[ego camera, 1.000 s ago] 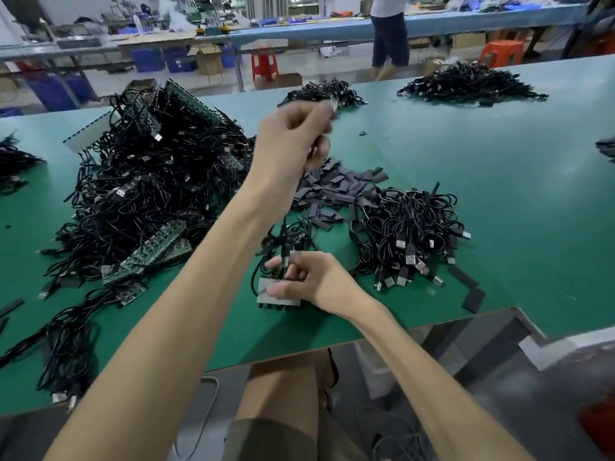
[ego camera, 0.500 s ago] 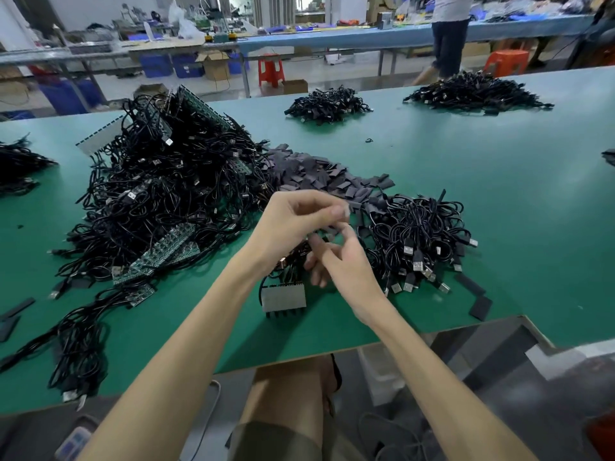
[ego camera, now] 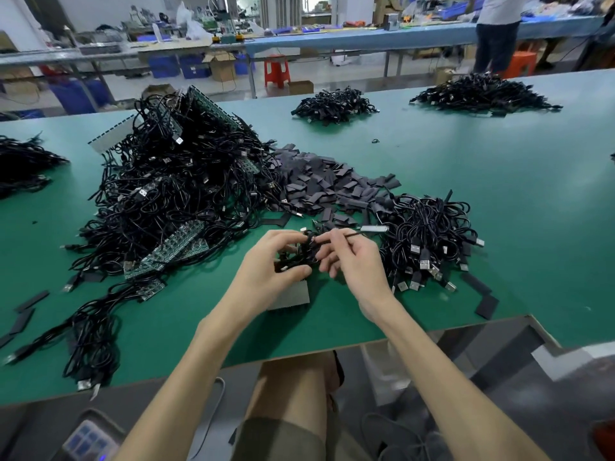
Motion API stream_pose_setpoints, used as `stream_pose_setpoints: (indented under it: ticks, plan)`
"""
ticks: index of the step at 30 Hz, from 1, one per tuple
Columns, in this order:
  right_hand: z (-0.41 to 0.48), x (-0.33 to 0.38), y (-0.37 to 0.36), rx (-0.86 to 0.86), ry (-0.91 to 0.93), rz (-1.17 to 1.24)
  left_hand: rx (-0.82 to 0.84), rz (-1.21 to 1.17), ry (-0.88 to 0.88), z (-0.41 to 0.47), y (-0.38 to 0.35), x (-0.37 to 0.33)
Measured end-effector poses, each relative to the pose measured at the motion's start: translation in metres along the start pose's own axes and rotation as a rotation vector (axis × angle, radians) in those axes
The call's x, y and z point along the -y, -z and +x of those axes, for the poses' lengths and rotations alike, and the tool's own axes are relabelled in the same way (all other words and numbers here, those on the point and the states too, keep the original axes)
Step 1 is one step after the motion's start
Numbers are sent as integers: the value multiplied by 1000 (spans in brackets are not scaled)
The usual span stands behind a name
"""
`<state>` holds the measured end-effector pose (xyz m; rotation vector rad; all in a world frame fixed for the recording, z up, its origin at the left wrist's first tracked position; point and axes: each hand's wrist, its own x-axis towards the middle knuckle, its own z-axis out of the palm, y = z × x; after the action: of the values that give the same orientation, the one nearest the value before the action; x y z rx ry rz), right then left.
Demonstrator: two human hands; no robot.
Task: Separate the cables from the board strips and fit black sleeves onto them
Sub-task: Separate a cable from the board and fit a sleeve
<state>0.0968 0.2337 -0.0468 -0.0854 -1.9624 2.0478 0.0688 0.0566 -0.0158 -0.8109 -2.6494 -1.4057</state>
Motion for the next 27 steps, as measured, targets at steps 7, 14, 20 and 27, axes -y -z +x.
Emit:
stream_pose_setpoints:
  ticks: [7, 14, 20, 27]
  plan:
    - [-2, -1, 6, -154, 22, 28, 6, 28, 57, -7, 5, 10]
    - [-3, -1, 7, -197, 19, 37, 123, -91, 78, -12, 16, 19]
    - [-1, 1, 7, -207, 26, 22, 35, -125, 91, -18, 19, 27]
    - [-5, 5, 7, -213, 21, 194, -205, 82, 65, -23, 15, 29]
